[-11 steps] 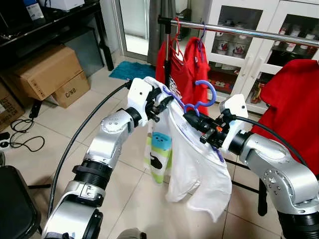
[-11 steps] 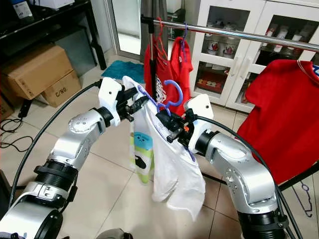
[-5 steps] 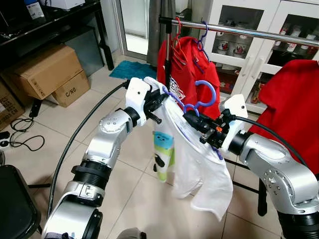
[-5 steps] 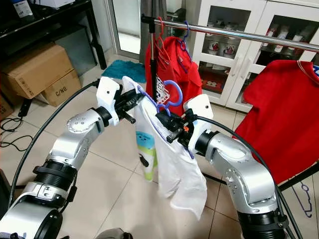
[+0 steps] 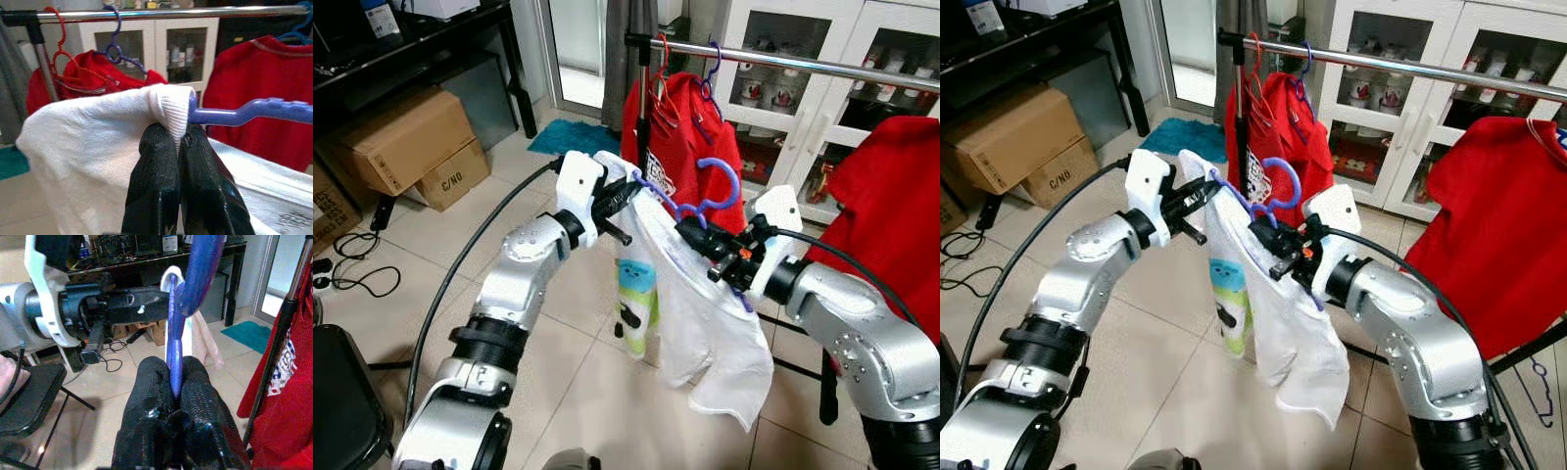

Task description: Hang hanger

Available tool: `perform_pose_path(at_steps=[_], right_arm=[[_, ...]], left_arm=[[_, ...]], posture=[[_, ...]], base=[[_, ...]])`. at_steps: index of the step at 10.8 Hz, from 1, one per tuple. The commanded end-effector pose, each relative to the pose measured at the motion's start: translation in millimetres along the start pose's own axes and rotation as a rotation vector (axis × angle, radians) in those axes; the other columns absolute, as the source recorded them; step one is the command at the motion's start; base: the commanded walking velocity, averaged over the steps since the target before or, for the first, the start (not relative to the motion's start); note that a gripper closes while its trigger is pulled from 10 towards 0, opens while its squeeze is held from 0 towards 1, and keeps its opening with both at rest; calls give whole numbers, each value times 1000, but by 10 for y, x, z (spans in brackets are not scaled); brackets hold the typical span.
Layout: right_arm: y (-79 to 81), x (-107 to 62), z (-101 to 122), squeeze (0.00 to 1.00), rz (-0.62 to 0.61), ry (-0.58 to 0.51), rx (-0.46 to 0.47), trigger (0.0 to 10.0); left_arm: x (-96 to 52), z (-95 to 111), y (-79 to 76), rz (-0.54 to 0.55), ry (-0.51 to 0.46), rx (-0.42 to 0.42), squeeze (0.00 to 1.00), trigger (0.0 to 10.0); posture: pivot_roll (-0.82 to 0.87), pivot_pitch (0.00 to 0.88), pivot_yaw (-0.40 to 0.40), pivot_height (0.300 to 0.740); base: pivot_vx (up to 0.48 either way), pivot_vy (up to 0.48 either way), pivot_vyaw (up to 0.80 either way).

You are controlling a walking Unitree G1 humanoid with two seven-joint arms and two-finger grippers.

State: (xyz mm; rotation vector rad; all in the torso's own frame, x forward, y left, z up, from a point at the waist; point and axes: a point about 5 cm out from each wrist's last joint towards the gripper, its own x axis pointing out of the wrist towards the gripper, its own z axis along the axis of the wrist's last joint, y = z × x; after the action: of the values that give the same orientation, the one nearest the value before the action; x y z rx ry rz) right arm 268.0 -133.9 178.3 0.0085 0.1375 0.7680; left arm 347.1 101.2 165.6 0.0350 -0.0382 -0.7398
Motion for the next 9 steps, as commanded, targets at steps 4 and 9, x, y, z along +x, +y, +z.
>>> perform_pose_path(at_steps=[4,9], right_arm=[[-194,-133,-52,0,-74,83,-101,0],[-441,-433,-93,0,-116,175,-177,0]], left_arm=[[-253,263,83,-124,-119,-28,0,0],[-606,517,371,-194,-133,-61,0,0]], posture=[[16,0,55,740],[15,0,54,740]], base=[[0,0,0],[0,0,0]])
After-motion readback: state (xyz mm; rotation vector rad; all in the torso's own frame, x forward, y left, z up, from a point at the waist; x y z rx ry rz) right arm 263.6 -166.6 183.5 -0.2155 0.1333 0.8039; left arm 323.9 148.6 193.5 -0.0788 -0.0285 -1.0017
